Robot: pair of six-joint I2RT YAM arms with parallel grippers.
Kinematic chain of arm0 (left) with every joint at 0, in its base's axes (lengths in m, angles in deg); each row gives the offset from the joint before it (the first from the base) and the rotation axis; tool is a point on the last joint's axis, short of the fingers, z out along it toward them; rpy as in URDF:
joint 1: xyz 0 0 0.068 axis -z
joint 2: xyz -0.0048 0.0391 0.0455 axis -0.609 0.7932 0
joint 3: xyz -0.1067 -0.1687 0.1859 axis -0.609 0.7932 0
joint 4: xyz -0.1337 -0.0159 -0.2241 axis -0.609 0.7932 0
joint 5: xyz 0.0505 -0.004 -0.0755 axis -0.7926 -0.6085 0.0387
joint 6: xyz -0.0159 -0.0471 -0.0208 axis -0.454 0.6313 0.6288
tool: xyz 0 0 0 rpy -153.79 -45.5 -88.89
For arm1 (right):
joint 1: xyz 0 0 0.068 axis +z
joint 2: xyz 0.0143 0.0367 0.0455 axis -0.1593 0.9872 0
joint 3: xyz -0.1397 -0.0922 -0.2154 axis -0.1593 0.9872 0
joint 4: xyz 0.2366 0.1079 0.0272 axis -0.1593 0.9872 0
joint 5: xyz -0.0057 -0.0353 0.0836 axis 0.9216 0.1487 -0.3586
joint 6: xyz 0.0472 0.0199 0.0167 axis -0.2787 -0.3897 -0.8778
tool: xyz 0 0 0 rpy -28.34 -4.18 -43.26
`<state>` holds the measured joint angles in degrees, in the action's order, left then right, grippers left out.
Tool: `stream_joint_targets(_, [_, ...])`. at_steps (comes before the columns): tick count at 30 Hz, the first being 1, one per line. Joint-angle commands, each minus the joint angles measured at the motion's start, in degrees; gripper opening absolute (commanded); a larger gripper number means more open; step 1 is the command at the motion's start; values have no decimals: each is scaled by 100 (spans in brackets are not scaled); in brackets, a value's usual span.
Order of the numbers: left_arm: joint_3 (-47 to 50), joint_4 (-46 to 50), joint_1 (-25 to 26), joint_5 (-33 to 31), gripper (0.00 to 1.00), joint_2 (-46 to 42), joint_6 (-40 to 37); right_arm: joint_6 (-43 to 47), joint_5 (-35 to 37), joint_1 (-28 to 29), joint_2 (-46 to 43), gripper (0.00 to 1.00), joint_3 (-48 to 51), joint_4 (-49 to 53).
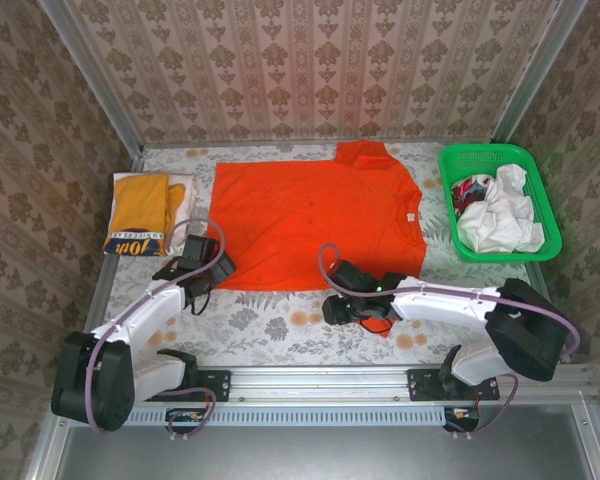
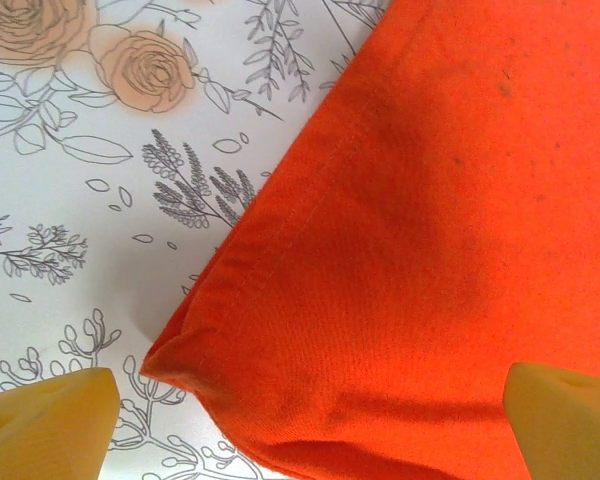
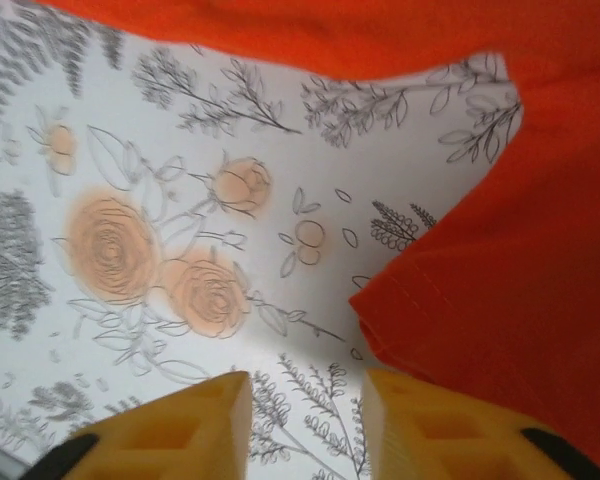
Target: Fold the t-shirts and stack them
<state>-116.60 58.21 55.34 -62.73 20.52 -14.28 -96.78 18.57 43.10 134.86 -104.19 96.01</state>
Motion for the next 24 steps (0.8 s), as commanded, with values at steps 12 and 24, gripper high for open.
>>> stream_joint_targets(12, [36, 589, -346, 2, 56, 13, 1512, -297, 331, -648, -769, 40, 526, -82])
stream_joint_targets(24, [226, 57, -551, 210, 44, 250, 1722, -288, 326, -677, -699, 39, 572, -159])
